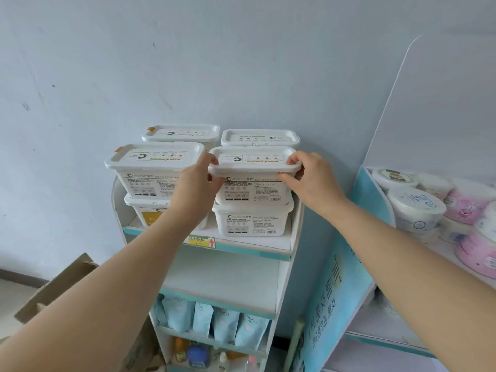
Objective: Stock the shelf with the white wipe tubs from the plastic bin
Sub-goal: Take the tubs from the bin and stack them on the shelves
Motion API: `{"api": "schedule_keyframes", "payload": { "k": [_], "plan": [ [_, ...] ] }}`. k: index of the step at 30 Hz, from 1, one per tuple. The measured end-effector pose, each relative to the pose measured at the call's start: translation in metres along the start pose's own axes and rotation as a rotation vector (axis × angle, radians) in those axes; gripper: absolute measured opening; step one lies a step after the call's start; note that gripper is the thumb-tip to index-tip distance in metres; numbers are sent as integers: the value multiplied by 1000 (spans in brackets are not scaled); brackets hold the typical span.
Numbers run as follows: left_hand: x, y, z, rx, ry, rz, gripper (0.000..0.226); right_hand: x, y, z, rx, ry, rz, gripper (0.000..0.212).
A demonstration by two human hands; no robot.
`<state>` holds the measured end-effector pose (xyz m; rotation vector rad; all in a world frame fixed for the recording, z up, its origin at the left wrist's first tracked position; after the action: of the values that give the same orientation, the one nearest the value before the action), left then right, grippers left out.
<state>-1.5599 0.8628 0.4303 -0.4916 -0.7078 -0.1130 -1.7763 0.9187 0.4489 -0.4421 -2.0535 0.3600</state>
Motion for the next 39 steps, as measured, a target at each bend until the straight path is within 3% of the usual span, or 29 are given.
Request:
{"api": "schedule_keyframes", "payload": {
  "k": [3, 6, 11, 18, 26, 30, 34, 39],
  "plan": [
    [1, 6, 1, -7, -47, -9, 39, 3, 6, -1, -9, 18, -16, 24],
    [6, 21, 7, -13, -195, 35, 53, 14, 20, -4, 6, 63, -16, 49],
    [-13, 61, 40, -205, -342, 75, 50, 38, 76, 11, 15, 172, -10, 51],
    [-115, 120, 85, -468, -287, -186, 46, 74, 193, 90, -173, 302, -35, 49],
    [-265, 209, 151, -617, -195, -582, 38, 137, 361, 217, -566, 335, -70, 47],
    [-345, 264, 175, -507, -151, -811, 40, 150, 438, 285, -743, 300, -115, 47],
    [-422, 316, 184, -374, -258, -1026, 38, 148, 499, 350, -880, 273, -244, 45],
    [-502, 359, 180, -186, -383, -1196, 45, 117, 547, 421, -944, 129, -333, 44]
  ]
}}
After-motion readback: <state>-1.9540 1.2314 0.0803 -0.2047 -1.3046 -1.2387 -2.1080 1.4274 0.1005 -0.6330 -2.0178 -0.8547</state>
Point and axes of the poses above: each hand's wrist, its own y-axis away from the middle knuckle, its own x-axis out of the back of the hand, z = x × y, the point moved 2 cm from there along -y, towards the middle knuckle, and after that the axes turned 5 degrees about -z, right-handed, at the moved point
